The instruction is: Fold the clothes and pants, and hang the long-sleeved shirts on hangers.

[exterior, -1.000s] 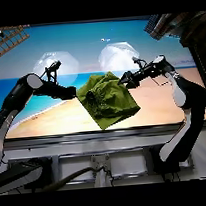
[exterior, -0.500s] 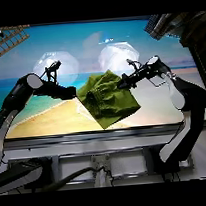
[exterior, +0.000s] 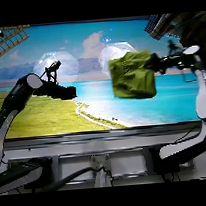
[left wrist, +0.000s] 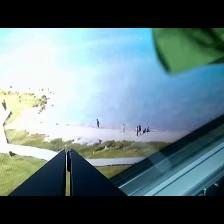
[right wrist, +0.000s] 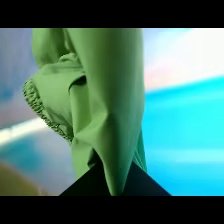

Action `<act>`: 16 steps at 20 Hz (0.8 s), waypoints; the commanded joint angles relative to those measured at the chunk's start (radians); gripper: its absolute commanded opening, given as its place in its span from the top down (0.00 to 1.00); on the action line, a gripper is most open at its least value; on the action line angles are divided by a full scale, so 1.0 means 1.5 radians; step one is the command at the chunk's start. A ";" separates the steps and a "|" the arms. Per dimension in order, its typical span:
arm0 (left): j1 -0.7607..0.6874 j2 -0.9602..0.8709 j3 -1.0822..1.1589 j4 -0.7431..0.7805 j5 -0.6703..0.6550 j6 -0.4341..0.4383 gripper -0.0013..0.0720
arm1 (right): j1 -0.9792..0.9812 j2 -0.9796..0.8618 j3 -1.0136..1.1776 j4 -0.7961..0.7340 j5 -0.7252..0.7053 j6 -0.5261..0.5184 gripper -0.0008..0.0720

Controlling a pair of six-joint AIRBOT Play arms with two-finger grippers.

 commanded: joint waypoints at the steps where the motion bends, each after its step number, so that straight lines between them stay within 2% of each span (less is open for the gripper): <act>1: -0.001 0.000 0.000 0.000 0.000 0.000 0.97 | -0.084 0.089 -0.031 -0.082 -0.144 0.129 0.94; 3: -0.001 0.000 0.000 0.000 -0.001 0.000 0.97 | -0.135 0.143 -0.085 -0.104 -0.213 0.189 0.94; 5: -0.001 0.000 0.000 0.000 -0.003 0.000 0.97 | -0.191 0.190 -0.156 -0.107 -0.254 0.218 0.94; 11: -0.001 0.000 0.000 0.000 -0.002 0.000 0.97 | -0.354 0.327 -0.397 -0.105 -0.346 0.244 0.94; 16: -0.001 -0.002 0.000 0.000 -0.002 0.000 0.97 | -0.447 0.382 -0.510 -0.114 -0.344 0.242 0.94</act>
